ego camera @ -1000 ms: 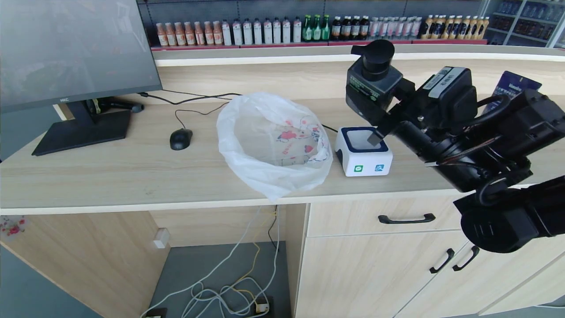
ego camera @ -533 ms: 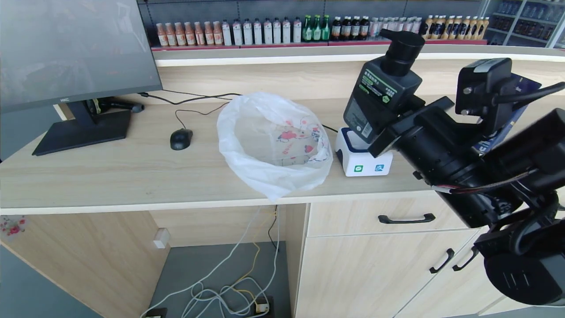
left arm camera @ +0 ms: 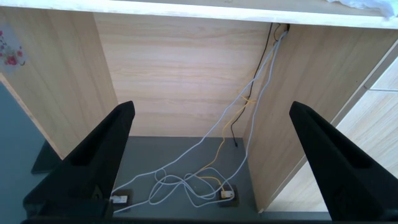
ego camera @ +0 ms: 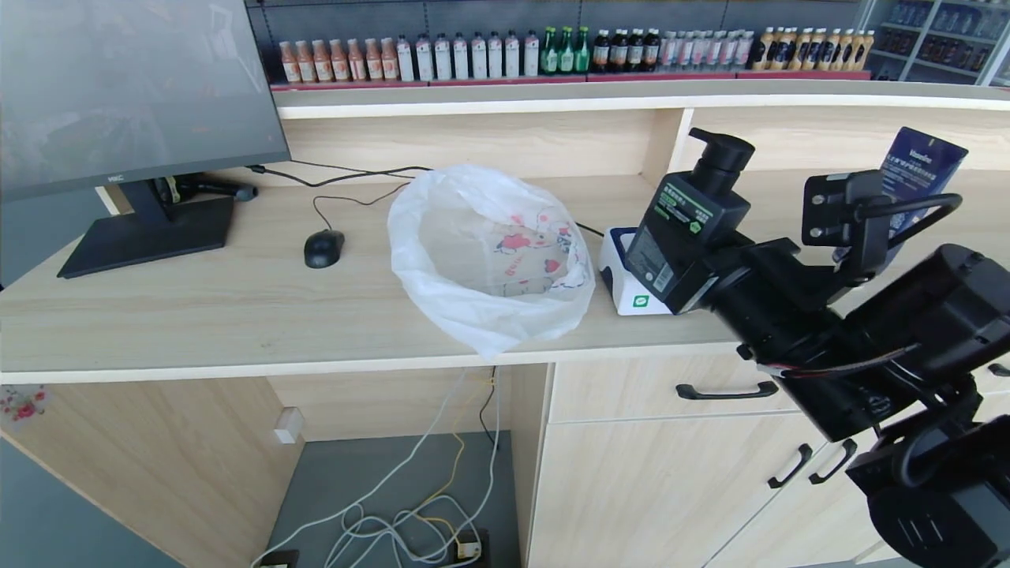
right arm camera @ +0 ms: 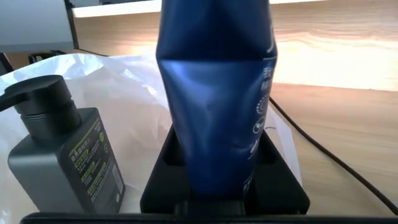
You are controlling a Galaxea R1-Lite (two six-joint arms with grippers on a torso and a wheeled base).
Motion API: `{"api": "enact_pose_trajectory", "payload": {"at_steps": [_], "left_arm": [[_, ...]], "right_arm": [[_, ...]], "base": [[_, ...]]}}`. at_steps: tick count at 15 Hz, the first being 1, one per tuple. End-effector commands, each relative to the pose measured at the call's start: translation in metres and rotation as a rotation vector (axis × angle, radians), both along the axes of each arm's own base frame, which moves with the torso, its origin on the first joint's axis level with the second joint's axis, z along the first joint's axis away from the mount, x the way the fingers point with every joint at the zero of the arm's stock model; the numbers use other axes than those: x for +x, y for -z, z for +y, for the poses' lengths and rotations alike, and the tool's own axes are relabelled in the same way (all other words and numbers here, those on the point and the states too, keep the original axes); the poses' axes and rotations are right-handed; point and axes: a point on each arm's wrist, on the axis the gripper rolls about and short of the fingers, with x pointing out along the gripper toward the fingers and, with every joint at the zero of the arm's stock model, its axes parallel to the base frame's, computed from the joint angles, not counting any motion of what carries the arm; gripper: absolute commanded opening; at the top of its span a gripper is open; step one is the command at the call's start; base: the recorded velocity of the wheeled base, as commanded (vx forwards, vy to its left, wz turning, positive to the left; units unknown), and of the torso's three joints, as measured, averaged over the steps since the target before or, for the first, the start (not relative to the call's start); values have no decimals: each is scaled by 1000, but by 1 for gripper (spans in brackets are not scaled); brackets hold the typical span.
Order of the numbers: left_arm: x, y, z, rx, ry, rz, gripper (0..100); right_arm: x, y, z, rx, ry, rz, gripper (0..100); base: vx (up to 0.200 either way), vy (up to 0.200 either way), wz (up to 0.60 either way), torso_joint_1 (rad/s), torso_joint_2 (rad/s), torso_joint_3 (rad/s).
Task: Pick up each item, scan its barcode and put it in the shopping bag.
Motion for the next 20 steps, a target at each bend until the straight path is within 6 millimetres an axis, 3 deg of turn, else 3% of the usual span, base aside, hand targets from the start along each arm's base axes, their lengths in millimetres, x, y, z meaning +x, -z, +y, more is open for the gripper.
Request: {"api": "enact_pose_trajectory", "payload": {"at_steps": [1,15,20], "left_arm": [[0,0,0,-1,0,-1,100],[0,0,0,-2,0,-1,100],[0,0,0,3,0,-1,100]], "right_arm": [[10,2,-9,11,37,9,0],[4,-14,-13,45,35,-39,0],[3,-12,-10,42,25,-34,0]], "base": [[0,200,0,12,2,7],[0,200,0,2,4,3],[0,0,0,0,0,0]]}}
